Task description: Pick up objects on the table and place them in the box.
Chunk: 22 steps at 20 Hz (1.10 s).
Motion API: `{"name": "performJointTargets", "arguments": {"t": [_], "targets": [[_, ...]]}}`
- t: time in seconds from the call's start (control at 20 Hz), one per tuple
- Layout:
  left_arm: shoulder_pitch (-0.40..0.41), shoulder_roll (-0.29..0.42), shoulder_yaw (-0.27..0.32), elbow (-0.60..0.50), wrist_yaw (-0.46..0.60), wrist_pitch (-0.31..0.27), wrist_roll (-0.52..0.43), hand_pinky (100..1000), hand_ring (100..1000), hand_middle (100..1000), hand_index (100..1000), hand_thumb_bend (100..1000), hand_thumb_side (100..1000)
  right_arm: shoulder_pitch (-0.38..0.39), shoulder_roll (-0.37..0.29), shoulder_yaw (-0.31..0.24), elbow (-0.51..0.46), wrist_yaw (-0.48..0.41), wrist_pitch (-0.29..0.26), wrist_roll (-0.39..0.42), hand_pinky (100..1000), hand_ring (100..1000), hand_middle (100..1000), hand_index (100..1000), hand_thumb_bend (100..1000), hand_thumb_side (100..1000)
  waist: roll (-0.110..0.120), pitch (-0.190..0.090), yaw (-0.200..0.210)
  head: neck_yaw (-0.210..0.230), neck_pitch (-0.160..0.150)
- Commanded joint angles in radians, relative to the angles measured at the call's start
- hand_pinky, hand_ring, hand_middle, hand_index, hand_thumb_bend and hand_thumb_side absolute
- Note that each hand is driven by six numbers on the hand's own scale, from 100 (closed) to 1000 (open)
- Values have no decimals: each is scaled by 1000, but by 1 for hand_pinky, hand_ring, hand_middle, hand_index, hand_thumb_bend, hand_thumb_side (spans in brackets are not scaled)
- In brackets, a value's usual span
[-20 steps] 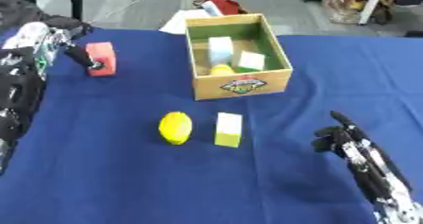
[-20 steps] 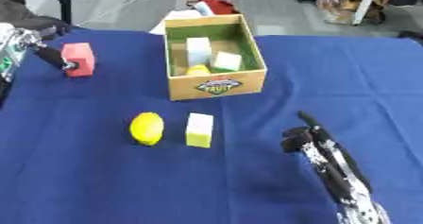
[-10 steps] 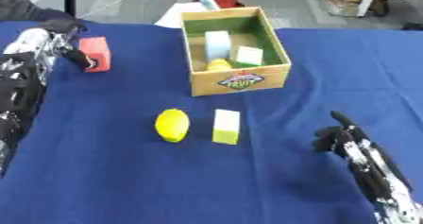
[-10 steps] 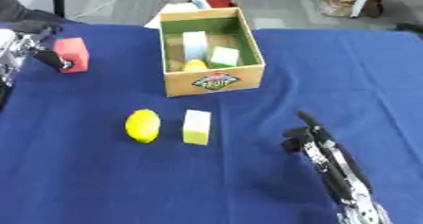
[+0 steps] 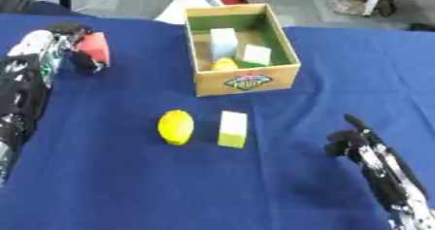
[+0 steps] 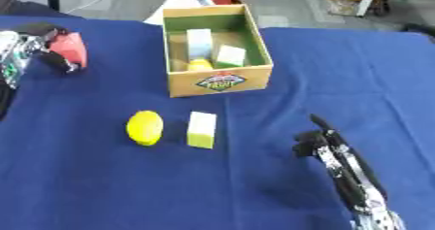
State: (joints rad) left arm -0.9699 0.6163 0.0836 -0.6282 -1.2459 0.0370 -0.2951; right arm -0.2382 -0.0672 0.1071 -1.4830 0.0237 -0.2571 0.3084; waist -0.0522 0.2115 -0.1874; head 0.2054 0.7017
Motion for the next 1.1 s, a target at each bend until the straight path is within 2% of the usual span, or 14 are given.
{"name": "performJointTargets", "arguments": {"t": [0.05,0.35,0.55,0.75,1.1], "targets": [[-22,39,-8,-50,2,-16,39,718,564,546,755,215,267,-9,-12,0,-8,2,-4,-2,650,655,666,1000,100,764,-8,-16,5,2,-4],[-51,49,-50,-195,72,-109,65,722,549,523,753,167,230,-3,-15,-3,-9,2,-5,3,650,655,666,1000,100,739,7,-41,22,-10,-4],[-80,10,-98,-291,123,-173,60,724,549,521,757,152,217,-2,-14,-3,-12,-2,-6,10,650,655,666,1000,100,730,11,-51,22,-13,-4],[-109,-71,-146,-327,149,-211,46,727,554,526,762,144,218,-2,-11,-1,-13,-6,-7,14,650,655,666,1000,100,728,9,-54,14,-10,-4],[-128,-244,-202,-271,84,-247,82,743,594,572,794,161,232,-13,5,14,-15,-12,-5,27,649,655,666,1000,100,742,4,-36,-30,21,-16]]}}
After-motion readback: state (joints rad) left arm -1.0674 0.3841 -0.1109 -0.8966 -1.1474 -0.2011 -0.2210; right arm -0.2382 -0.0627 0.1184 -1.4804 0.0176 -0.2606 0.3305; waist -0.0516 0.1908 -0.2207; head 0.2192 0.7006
